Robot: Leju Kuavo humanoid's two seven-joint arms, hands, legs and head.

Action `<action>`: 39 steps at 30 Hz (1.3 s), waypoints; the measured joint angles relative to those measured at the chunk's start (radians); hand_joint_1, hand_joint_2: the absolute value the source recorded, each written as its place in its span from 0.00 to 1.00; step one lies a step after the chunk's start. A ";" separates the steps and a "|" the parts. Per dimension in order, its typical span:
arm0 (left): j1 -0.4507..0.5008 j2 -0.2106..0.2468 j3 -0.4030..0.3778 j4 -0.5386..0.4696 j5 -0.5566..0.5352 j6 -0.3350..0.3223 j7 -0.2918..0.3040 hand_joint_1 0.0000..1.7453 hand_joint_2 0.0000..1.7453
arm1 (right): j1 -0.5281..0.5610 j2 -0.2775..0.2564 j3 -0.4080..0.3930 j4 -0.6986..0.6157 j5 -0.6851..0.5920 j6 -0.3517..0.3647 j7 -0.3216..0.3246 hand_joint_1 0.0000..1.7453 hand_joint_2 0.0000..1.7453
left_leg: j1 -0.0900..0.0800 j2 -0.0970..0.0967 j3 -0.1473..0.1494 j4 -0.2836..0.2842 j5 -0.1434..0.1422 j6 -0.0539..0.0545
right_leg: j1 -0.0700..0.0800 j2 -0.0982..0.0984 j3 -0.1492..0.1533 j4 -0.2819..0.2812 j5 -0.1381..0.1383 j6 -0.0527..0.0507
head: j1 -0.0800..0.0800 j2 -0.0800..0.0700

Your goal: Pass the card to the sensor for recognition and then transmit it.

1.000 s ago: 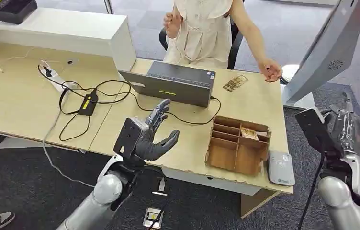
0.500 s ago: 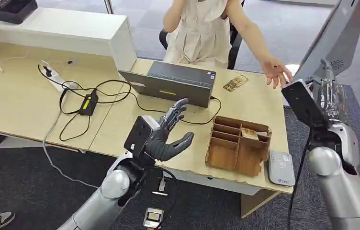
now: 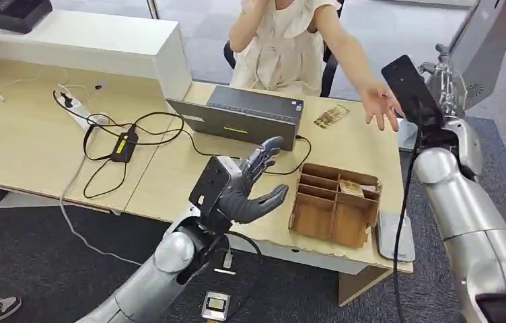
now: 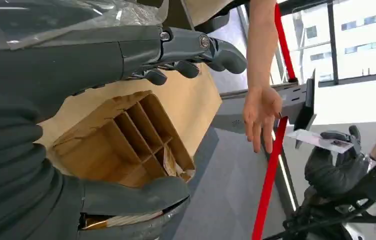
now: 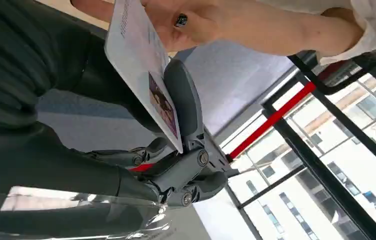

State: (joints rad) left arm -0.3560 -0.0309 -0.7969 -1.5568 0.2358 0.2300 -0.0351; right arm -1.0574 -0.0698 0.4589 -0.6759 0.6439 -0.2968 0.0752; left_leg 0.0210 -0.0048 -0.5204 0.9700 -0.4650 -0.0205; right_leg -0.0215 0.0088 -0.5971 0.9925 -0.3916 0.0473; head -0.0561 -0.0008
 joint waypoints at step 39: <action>-0.005 0.010 -0.008 0.040 0.007 0.045 -0.007 0.00 1.00 | -0.070 0.087 0.080 0.286 0.007 -0.020 0.058 0.00 1.00 | 0.000 0.000 0.000 0.000 0.000 0.000 | 0.000 0.000 0.000 0.000 0.000 0.000 | 0.000 0.000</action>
State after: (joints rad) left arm -0.3605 -0.0210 -0.8045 -1.5167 0.2430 0.2754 -0.0423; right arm -1.1276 0.0172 0.5390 -0.3895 0.6508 -0.3171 0.1331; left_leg 0.0209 -0.0048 -0.5202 0.9702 -0.4649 -0.0205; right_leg -0.0216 0.0089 -0.5971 0.9925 -0.3915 0.0473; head -0.0565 -0.0008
